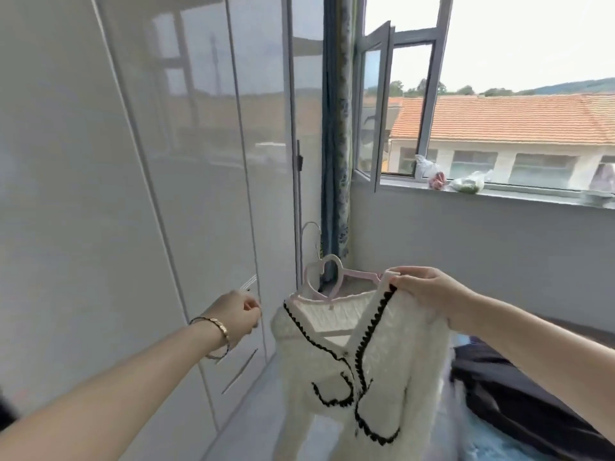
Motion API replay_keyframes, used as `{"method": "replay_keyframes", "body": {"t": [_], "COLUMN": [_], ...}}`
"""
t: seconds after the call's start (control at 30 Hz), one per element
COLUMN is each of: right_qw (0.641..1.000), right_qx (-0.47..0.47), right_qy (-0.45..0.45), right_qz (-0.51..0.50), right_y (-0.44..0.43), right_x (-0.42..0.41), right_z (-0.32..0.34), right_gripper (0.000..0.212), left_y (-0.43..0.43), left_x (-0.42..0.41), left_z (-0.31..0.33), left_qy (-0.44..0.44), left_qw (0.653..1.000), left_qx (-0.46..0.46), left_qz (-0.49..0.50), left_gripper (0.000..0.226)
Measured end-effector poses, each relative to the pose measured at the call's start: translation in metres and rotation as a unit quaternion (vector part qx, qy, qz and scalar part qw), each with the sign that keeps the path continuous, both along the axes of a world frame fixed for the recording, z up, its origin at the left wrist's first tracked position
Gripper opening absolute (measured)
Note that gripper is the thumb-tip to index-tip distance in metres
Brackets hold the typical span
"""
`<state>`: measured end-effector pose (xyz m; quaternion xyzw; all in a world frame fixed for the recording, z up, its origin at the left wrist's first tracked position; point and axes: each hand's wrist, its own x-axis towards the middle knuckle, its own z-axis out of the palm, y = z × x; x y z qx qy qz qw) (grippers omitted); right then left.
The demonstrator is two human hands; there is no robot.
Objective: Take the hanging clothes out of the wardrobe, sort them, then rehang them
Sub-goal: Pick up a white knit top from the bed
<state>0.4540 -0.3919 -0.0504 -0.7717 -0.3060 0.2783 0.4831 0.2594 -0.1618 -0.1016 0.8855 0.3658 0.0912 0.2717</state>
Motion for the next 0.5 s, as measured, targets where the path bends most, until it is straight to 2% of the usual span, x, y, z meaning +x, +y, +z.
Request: {"method": "replay_keyframes", "body": {"t": [0.1,0.2,0.33,0.5], "right_qw": [0.996,0.98,0.942,0.889], "right_qx": [-0.027,-0.054,-0.083,-0.059], "right_qy": [-0.018,-0.082,-0.17,-0.213], "right_qz": [0.084,0.175,0.276,0.4], "right_y": [0.055,0.107,0.167,0.223], "right_x": [-0.031,-0.063,-0.113,-0.178], "right_z": [0.002,-0.001,-0.003,-0.004], "right_gripper": [0.022,0.019,0.021,0.03], "left_y": [0.02,0.034,0.04,0.029], "left_x": [-0.045,-0.093,-0.153,-0.223], "left_z": [0.008,0.014,0.015,0.023], "left_qy": [-0.009,-0.032,-0.03,-0.011], "left_qw": [0.997,0.986,0.965,0.931], "left_qx": [0.001,-0.01,-0.008,0.012], "left_qz": [0.075,0.161,0.26,0.366], "left_gripper": [0.026,0.026,0.027,0.027]}}
